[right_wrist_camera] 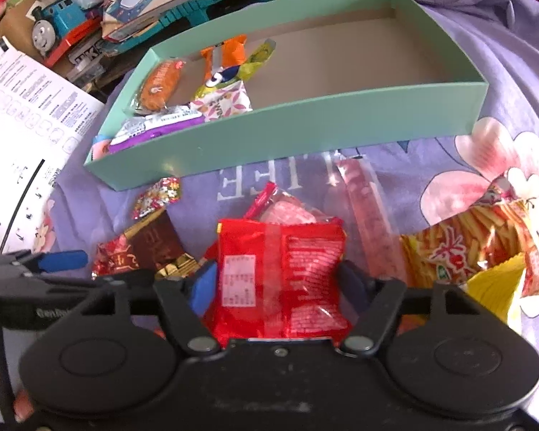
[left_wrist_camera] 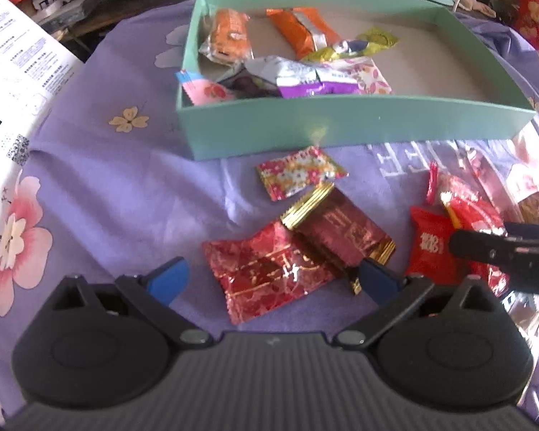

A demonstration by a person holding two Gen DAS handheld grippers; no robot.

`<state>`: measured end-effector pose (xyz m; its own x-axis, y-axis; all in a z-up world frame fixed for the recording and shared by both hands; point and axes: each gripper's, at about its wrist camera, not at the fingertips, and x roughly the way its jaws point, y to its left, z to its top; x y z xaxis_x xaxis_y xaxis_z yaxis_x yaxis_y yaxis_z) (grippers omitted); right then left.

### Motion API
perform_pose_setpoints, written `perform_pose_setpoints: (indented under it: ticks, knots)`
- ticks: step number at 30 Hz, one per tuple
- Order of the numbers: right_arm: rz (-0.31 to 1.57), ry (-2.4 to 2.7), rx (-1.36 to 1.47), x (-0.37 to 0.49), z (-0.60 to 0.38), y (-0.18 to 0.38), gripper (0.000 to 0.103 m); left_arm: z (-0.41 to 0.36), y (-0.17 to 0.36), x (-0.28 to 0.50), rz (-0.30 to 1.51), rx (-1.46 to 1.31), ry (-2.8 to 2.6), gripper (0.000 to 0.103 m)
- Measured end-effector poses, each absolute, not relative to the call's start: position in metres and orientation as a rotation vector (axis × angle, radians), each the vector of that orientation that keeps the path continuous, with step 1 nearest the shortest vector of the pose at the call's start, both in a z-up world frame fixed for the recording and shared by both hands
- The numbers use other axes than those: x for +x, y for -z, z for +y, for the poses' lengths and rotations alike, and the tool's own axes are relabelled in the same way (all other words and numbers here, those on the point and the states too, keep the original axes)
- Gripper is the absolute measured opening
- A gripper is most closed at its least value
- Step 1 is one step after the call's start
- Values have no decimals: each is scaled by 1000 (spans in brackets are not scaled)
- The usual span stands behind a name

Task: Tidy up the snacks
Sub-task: 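Grasp the red packet with the right tool while the left tool reaches the red-gold candy, then carry the red packet and red-gold candy into the mint-green box and open both tools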

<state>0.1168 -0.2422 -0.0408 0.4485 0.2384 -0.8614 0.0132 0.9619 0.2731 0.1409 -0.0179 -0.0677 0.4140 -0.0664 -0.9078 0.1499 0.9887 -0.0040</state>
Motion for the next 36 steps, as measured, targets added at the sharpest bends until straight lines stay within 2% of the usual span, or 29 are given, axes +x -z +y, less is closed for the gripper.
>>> perform_pose_setpoints:
  ticks: [2,7,9,16,18,20,26,31,34,36]
  knots:
    - [1094,-145,259,114,-246,40,56,-18,64,142,1131,64,141,103]
    - [1086,-137,296,109,-264,40,55,-34,61,146,1123,63,167,102]
    - [1084,-144,309,109,-267,41,55,-42,65,151,1133,73,171,96]
    - [1084,-156,295,109,-266,43,57,-62,72,158,1100,148,139,86]
    - [1083,-157,280,108,-263,43,58,-67,71,155,1070,207,144,74]
    - [1084,-159,273,107,-261,42,60,-67,70,152,1048,243,160,71]
    - [1090,-164,265,106,-259,42,62,-35,69,144,1074,201,161,71]
    - [1074,-165,278,104,-258,41,57,-16,64,134,1101,128,141,71]
    - [1072,-178,289,101,-256,42,57,-15,58,126,1110,112,141,78]
    - [1069,-185,277,101,-253,42,57,-17,57,122,1116,110,147,79]
